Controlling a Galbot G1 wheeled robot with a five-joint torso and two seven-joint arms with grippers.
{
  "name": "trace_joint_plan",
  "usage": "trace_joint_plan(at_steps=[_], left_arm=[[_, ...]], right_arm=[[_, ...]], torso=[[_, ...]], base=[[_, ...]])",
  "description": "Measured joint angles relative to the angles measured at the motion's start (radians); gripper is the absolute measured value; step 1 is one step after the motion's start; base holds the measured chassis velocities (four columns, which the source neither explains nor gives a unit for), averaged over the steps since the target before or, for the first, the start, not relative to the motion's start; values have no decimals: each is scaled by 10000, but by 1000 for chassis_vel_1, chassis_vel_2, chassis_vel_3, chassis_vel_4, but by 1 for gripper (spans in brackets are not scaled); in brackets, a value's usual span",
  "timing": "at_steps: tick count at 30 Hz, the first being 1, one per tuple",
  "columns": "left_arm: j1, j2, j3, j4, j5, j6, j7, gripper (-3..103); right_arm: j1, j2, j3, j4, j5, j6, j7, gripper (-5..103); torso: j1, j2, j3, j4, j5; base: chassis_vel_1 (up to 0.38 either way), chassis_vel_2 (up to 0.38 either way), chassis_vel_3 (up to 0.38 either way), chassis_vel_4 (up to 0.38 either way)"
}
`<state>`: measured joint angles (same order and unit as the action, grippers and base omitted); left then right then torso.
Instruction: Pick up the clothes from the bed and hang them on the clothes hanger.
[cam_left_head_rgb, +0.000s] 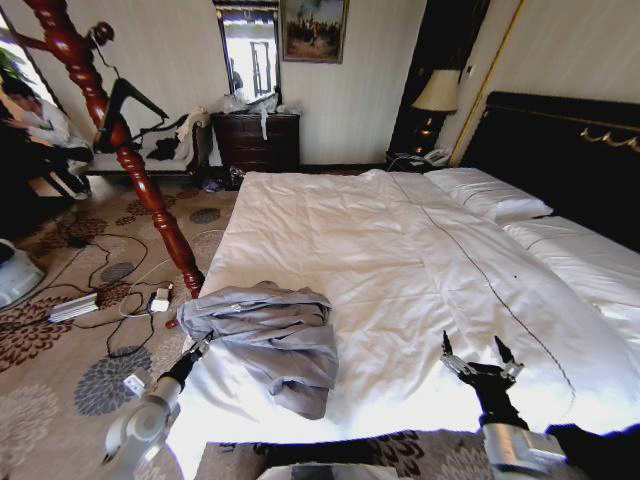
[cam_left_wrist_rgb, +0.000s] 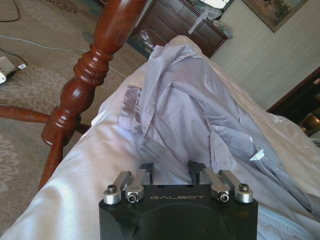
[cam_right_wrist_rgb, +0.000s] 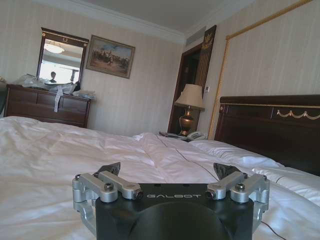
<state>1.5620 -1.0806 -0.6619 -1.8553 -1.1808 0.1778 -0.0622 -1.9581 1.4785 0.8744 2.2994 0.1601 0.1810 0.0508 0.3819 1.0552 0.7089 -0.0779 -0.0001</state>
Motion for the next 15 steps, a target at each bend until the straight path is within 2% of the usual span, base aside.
trace_joint_plan(at_steps=[2, 4, 6, 7, 9, 15], left_arm=[[-68, -17, -29, 2, -14, -8, 0, 28], [-80, -17, -43, 2, -27, -11, 0, 28], [-94, 20, -51, -25, -45, -26, 1, 18], [-94, 20, -51, -25, -45, -26, 1, 18], [-74, 56, -32, -102, -56, -31, -4, 7], [54, 99, -27, -257, -55, -31, -8, 0]], right_arm=[[-10, -7, 17, 0, 3, -3, 2, 100], [-13, -7, 17, 0, 4, -3, 2, 100], [-18, -1, 18, 0, 1, -3, 5, 100], [-18, -1, 18, 0, 1, -3, 5, 100], [-8, 2, 14, -5, 0, -4, 7, 100], [22, -185, -6, -50, 84, -77, 27, 100]], torso=[[0, 0, 0, 0, 0], [0, 0, 0, -1, 1], [-1, 0, 0, 0, 0], [-1, 0, 0, 0, 0], [0, 0, 0, 0, 1], [0, 0, 0, -1, 1]], base=[[0, 0, 0, 0], [0, 0, 0, 0], [0, 0, 0, 0], [0, 0, 0, 0], [0, 0, 0, 0], [0, 0, 0, 0]])
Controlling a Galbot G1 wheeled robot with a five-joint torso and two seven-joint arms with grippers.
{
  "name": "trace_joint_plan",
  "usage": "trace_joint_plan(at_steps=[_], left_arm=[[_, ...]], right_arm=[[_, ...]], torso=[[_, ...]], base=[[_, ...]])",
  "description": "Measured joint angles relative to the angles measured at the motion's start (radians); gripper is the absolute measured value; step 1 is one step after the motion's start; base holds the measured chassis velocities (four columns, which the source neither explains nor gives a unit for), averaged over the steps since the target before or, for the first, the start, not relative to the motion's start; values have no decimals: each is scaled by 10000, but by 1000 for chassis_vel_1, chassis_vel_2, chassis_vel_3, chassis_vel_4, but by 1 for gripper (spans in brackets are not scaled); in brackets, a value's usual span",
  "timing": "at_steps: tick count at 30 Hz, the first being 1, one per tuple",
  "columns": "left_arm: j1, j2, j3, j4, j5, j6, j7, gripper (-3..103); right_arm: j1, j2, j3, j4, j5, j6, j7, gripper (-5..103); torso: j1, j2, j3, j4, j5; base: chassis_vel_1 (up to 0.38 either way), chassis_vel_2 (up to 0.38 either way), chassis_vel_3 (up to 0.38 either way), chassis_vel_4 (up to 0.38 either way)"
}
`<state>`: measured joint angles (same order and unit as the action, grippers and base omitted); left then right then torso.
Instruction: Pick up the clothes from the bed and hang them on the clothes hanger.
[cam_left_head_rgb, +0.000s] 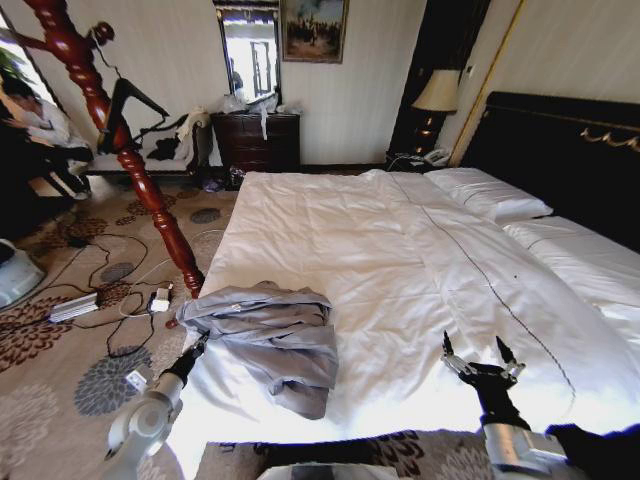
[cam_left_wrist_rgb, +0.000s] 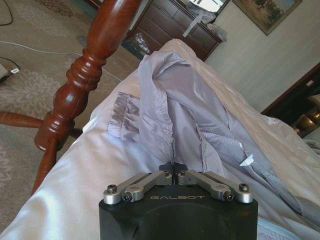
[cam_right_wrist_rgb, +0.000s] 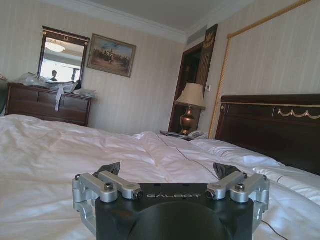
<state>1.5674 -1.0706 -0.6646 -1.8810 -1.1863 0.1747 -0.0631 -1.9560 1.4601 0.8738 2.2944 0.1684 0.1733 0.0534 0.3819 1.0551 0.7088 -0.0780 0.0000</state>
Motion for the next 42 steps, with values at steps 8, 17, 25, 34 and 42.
trace_joint_plan(at_steps=[8, 17, 25, 34, 42], left_arm=[[755, -48, -320, -529, 243, -75, 146, 0], [2302, -145, -798, -2011, 723, 44, -409, 0], [5161, 22, -1282, -3749, 1932, 28, 41, 0], [6954, -55, -1002, -4022, 3131, -413, 332, 0], [6938, -164, -970, -4230, 3137, -419, 303, 0]], right_arm=[[-154, -1449, 147, 379, 2426, -1177, 423, 100], [1474, -5463, 670, 420, 8367, -4285, 3051, 100], [3800, -8114, -224, -628, 11328, -5790, 3307, 100], [8101, -8661, -5665, -2387, 9300, -5928, 2320, 100], [13543, -7138, -10212, -4632, 10773, -6387, 2258, 100]], torso=[[-1, 0, 0, -2, 4], [-1, 0, 0, -7, 1], [-1, 0, 0, 0, 1], [-2, 1, 0, -4, 6], [1, -1, 2, 8, -4]], base=[[0, 0, 0, 0], [0, 0, 0, 0], [0, 0, 0, 0], [0, 0, 0, 0], [0, 0, 0, 0]])
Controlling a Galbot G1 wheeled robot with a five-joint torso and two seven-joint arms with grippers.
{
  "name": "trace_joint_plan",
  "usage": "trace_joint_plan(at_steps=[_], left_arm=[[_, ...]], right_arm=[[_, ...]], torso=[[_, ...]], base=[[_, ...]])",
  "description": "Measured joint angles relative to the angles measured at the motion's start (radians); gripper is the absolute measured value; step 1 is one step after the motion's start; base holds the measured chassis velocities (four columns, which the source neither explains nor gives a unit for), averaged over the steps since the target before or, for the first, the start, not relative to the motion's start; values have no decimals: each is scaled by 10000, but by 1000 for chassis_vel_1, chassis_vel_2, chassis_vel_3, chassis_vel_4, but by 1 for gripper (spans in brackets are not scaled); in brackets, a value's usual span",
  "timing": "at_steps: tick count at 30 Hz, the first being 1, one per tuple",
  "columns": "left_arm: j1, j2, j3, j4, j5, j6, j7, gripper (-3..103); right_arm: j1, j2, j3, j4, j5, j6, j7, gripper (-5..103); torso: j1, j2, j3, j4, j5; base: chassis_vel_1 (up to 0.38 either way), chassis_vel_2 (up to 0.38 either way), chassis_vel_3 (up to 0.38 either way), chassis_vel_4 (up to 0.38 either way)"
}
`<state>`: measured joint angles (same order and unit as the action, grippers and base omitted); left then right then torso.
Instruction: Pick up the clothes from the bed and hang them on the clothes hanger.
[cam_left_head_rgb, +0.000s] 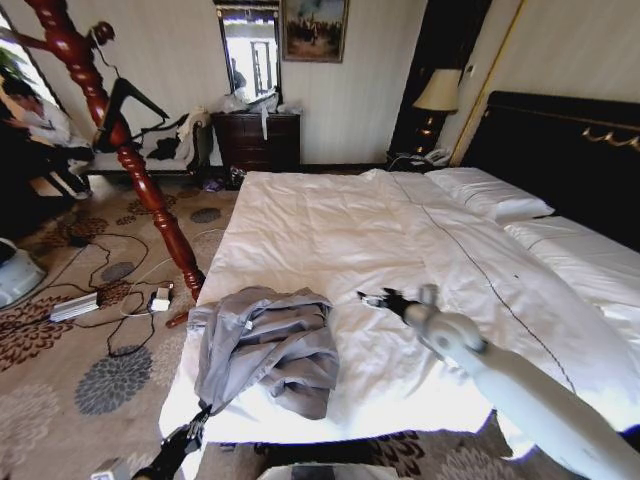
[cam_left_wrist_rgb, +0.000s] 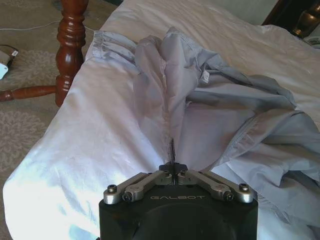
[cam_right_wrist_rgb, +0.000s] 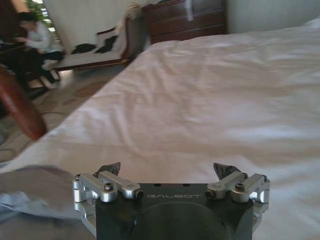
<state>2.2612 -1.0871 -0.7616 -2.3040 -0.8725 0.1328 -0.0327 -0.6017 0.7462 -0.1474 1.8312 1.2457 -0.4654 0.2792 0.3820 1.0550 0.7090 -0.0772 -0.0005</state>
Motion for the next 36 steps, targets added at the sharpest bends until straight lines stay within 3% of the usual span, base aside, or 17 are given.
trace_joint_plan(at_steps=[5, 11, 15, 18, 21, 26, 32, 36], left_arm=[[-219, -125, 181, 79, 36, 0, -27, 0], [-268, -225, 580, 206, 351, -134, 4, 0], [-234, -234, 669, 208, 413, -204, 23, 0], [-232, -245, 682, 202, 417, -218, 28, 0], [-293, -296, 667, 225, 518, -262, 78, 0], [-616, -340, 561, 264, 602, -248, 83, 0], [-652, -330, 502, 175, 489, -210, 70, 0], [-688, -367, 503, 318, 356, -213, 48, 0]], right_arm=[[1667, 900, -1598, -973, 296, -545, -81, 100], [3146, 1770, -2796, -2384, 382, -1443, -33, 100], [3646, 2119, -3237, -3178, 348, -1647, -117, 100], [3801, 2249, -3459, -3532, 192, -1690, -207, 100], [4018, 2447, -4038, -4208, -999, -1730, -487, 100], [4231, 2682, -4682, -4665, -1984, -1763, -663, 100], [4232, 2415, -5055, -4341, -2260, -1924, -846, 100], [4002, 1983, -5137, -3211, -2229, -2077, -697, 100]], torso=[[0, 0, -1, -12, 5], [0, 1, -1, -8, 1], [1, 1, -1, -8, 3], [0, 1, -1, -6, 3], [-1, 1, -1, -10, 3], [-1, 1, -2, -4, 2], [-1, 0, -1, -9, 5], [-2, 1, -3, -9, 4]], base=[[0, 0, 0, 0], [0, 0, 0, 0], [0, 0, 0, 0], [0, 0, 0, 0], [0, 0, 0, 0], [0, 0, 0, 0], [0, 0, 0, 0], [0, 0, 0, 0]])
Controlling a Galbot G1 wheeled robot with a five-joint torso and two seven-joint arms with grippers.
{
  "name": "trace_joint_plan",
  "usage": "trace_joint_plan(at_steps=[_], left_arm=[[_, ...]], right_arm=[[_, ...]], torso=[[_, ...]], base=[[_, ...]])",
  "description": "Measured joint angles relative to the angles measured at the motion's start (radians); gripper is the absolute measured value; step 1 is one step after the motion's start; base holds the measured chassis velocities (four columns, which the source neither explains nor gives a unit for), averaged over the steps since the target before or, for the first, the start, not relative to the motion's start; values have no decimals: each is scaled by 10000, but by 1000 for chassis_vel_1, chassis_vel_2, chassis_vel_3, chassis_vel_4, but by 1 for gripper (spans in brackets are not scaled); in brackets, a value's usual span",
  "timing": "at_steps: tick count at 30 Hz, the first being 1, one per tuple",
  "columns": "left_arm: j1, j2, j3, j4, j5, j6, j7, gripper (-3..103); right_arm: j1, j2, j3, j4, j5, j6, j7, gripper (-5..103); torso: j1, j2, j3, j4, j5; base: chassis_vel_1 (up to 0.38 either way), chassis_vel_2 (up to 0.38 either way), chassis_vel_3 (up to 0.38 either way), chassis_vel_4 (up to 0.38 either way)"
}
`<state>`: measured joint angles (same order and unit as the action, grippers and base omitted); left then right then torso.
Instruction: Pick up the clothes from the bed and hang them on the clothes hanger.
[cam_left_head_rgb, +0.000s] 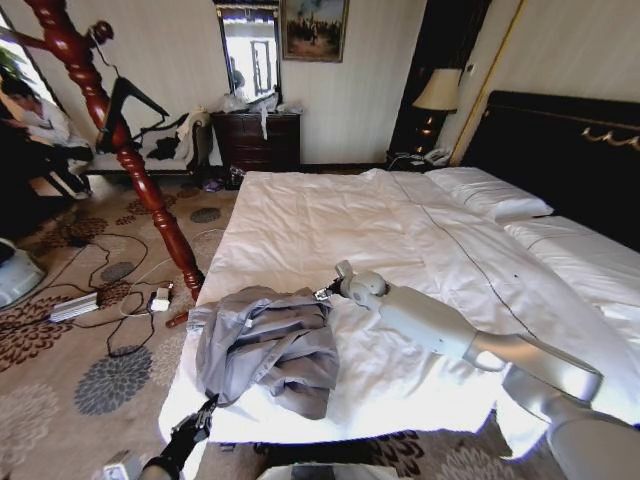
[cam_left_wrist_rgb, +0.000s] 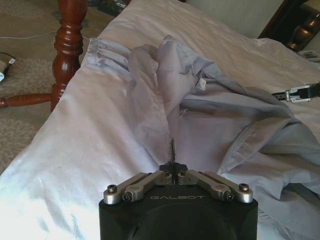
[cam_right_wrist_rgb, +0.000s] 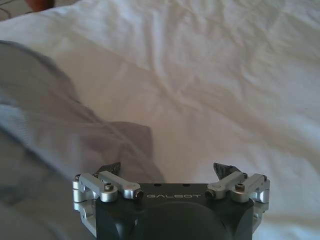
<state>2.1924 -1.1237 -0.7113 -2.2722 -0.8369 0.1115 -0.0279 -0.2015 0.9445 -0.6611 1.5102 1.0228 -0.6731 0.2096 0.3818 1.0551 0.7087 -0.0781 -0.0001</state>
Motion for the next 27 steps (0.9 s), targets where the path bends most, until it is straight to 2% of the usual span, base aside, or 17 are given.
trace_joint_plan(at_steps=[5, 13, 16, 18, 20, 24, 27], left_arm=[[-83, -87, 108, 39, -57, 13, -19, 0], [-44, -106, -37, 4, -201, 33, -29, 0], [-28, -105, -53, 2, -213, 35, -33, 0], [-51, -173, 132, 23, -111, 48, -39, 0], [-50, -181, 169, 24, -87, 48, -39, 0], [-30, -196, 203, 64, -55, 47, -38, 0], [16, -205, 216, 85, -54, 39, -33, 0]], right_arm=[[-253, -153, -143, 921, 126, -319, 422, 100], [-398, -277, -71, 1454, 393, -535, 584, 100], [-303, -287, 204, 1457, 775, -541, 620, 100], [343, 183, 867, 173, 2208, -497, 717, 100], [418, 302, 853, -71, 2219, -466, 675, 100], [507, 807, 592, -752, 1478, -204, 421, 100], [663, 1258, 91, -1104, -263, 121, -403, 100]], torso=[[-1, 0, 0, 3, 0], [-1, 1, 0, 3, 1], [-1, 1, 1, 0, 1], [0, 1, 1, 2, -1], [0, 1, 1, 1, -1], [0, 0, 1, 1, 0], [0, 0, 2, 4, -1]], base=[[0, 0, 0, 0], [0, 0, 0, 0], [0, 0, 0, 0], [0, 0, 0, 0], [0, 0, 0, 0], [0, 0, 0, 0], [0, 0, 0, 0]])
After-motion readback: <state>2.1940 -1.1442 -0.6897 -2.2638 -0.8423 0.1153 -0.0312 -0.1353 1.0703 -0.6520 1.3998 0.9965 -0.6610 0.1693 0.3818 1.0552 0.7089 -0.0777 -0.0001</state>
